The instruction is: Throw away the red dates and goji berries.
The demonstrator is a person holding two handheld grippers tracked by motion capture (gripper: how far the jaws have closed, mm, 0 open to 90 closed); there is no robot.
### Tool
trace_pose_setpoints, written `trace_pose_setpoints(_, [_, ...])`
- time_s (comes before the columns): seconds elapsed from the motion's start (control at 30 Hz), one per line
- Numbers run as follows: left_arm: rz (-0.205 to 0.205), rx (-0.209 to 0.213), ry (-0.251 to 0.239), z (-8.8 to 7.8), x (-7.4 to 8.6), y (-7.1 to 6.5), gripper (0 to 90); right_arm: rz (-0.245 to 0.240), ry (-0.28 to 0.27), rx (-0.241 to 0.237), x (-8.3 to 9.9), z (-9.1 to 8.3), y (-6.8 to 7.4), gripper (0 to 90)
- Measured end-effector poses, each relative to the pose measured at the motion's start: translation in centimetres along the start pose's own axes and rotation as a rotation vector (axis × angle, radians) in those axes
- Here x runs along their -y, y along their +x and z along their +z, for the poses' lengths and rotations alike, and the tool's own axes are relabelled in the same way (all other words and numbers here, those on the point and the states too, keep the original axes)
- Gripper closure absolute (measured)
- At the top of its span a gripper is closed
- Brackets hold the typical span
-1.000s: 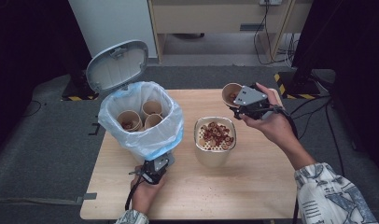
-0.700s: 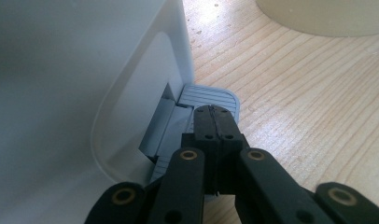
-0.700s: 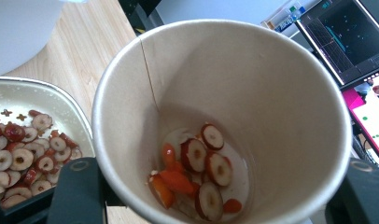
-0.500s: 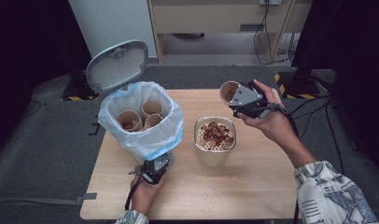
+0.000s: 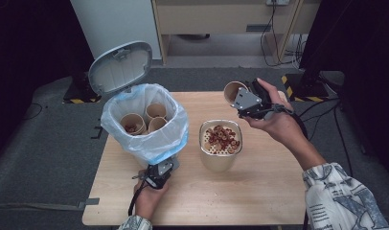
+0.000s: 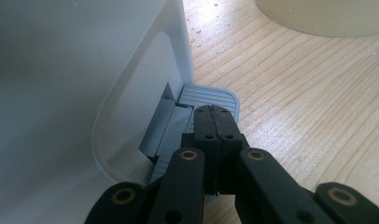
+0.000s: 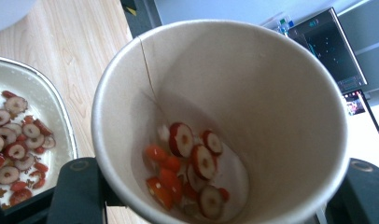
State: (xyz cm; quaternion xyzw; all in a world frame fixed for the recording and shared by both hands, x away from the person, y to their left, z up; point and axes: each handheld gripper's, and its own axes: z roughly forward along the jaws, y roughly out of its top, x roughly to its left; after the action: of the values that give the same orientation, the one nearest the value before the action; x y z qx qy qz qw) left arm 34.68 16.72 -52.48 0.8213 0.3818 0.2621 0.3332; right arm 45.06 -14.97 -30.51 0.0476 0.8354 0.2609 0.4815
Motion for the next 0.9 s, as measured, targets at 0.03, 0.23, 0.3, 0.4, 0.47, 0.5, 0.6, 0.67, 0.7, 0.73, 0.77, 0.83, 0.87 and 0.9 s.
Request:
trace_pose_setpoints(0.03, [-0.014, -0.004, 0.000, 0.0, 0.0, -0.1, 89.4, -0.005, -0.002, 0.001, -0.1, -0.1, 0.0, 32.8])
trace_pose_setpoints(0.23, [0.004, 0.001, 0.000, 0.0, 0.0, 0.0, 89.4, -0.023, 0.001, 0.005, -0.3, -0.2, -0.2, 32.8])
trace_pose_setpoints(0.3, [-0.036, -0.010, 0.000, 0.0, 0.1, -0.2, 89.4, -0.041, 0.010, 0.013, -0.4, -0.3, -0.2, 32.7])
trace_pose_setpoints(0.4, [-0.063, -0.018, -0.001, 0.0, 0.1, -0.4, 89.4, -0.053, 0.015, 0.017, -0.6, -0.4, -0.1, 32.7])
trace_pose_setpoints(0.47, [-0.042, -0.011, 0.000, 0.0, 0.1, -0.3, 89.4, -0.080, 0.027, 0.026, -0.8, -0.4, -0.1, 32.7])
trace_pose_setpoints(0.5, [-0.042, -0.011, 0.000, 0.0, 0.1, -0.3, 89.3, -0.080, 0.027, 0.026, -0.8, -0.4, -0.1, 32.7])
trace_pose_setpoints(0.6, [-0.037, -0.010, 0.000, 0.0, 0.1, -0.3, 89.4, -0.104, 0.033, 0.032, -1.1, -0.4, -0.1, 32.7])
trace_pose_setpoints(0.67, [-0.039, -0.011, 0.000, 0.0, 0.1, -0.3, 89.4, -0.118, 0.031, 0.038, -1.3, -0.4, -0.1, 32.7])
trace_pose_setpoints(0.7, [-0.041, -0.010, 0.000, 0.0, 0.1, -0.3, 89.4, -0.136, 0.036, 0.044, -1.5, -0.4, -0.1, 32.7])
trace_pose_setpoints(0.73, [-0.041, -0.010, 0.000, 0.0, 0.1, -0.3, 89.4, -0.136, 0.036, 0.044, -1.5, -0.4, -0.1, 32.7])
trace_pose_setpoints(0.77, [-0.042, -0.011, 0.000, 0.0, 0.1, -0.3, 89.4, -0.142, 0.040, 0.047, -1.5, -0.4, -0.1, 32.7])
trace_pose_setpoints(0.83, [-0.043, -0.011, 0.000, 0.0, 0.1, -0.3, 89.4, -0.160, 0.048, 0.051, -1.6, -0.4, -0.1, 32.7])
trace_pose_setpoints(0.87, [-0.043, -0.011, -0.001, 0.0, 0.1, -0.3, 89.4, -0.173, 0.051, 0.054, -1.7, -0.4, -0.2, 32.7])
trace_pose_setpoints(0.9, [-0.043, -0.011, -0.001, 0.0, 0.1, -0.3, 89.4, -0.173, 0.051, 0.054, -1.7, -0.4, -0.2, 32.7])
